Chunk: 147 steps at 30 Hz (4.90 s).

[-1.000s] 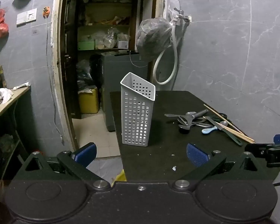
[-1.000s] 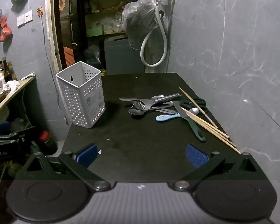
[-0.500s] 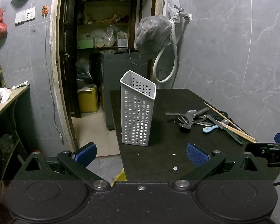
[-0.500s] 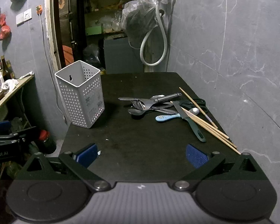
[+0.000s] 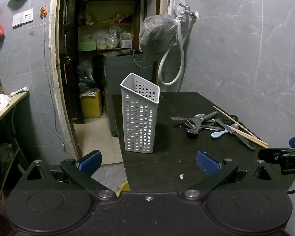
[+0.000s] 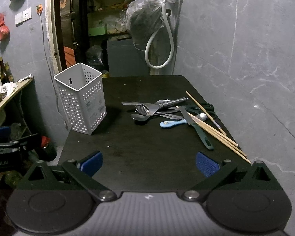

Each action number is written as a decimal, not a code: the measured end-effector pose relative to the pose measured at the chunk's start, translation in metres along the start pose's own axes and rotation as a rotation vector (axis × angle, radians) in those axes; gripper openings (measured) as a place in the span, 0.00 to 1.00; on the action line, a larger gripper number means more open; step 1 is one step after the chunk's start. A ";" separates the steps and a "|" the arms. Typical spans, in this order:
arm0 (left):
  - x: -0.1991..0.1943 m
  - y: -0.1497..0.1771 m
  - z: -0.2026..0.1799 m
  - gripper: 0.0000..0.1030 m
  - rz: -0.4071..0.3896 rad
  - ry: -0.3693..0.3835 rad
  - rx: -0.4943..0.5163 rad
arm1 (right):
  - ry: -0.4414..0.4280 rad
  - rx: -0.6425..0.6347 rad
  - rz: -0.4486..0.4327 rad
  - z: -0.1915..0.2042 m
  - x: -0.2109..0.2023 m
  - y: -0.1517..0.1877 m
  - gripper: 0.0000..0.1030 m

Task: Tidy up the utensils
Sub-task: 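Move the left tool toward the white perforated utensil caddy, then grasp the white caddy's rim with the left tool and lift it, then grasp metal spoons and forks with the right tool while the left tool holds the caddy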

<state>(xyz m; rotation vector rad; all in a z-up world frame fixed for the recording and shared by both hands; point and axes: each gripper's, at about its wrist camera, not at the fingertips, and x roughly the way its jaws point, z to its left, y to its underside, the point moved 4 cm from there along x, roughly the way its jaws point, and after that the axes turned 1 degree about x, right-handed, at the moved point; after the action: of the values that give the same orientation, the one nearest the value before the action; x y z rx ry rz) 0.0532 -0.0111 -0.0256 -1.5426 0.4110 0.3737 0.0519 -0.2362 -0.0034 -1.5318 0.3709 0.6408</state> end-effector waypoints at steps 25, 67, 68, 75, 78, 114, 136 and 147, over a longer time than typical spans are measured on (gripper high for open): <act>0.001 -0.002 -0.003 0.99 0.024 -0.001 0.009 | 0.003 0.011 0.023 -0.007 0.003 0.001 1.00; 0.111 -0.032 -0.005 0.99 0.049 -0.289 0.029 | -0.084 -0.054 0.102 -0.040 0.096 -0.028 1.00; 0.117 -0.035 -0.004 0.99 0.046 -0.305 0.033 | -0.099 -0.067 0.109 -0.041 0.102 -0.029 1.00; 0.157 -0.052 0.000 0.99 0.038 -0.336 0.057 | -0.142 -0.166 0.109 -0.036 0.124 -0.030 1.00; 0.168 -0.055 -0.001 0.99 0.023 -0.326 0.079 | -0.130 -0.184 0.111 -0.035 0.131 -0.030 1.00; 0.158 -0.043 -0.007 0.81 0.016 -0.176 0.122 | -0.034 -0.745 -0.161 0.043 0.228 -0.022 0.88; 0.140 -0.034 -0.017 0.81 0.035 -0.174 0.126 | -0.058 -0.844 -0.185 0.047 0.273 -0.014 0.13; 0.139 -0.034 -0.017 0.81 0.032 -0.173 0.129 | -0.105 -0.799 -0.293 0.038 0.232 -0.041 0.03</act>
<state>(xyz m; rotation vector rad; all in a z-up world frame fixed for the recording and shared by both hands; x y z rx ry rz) 0.1911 -0.0312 -0.0625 -1.3676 0.3184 0.4930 0.2522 -0.1604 -0.1082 -2.2400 -0.2299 0.6670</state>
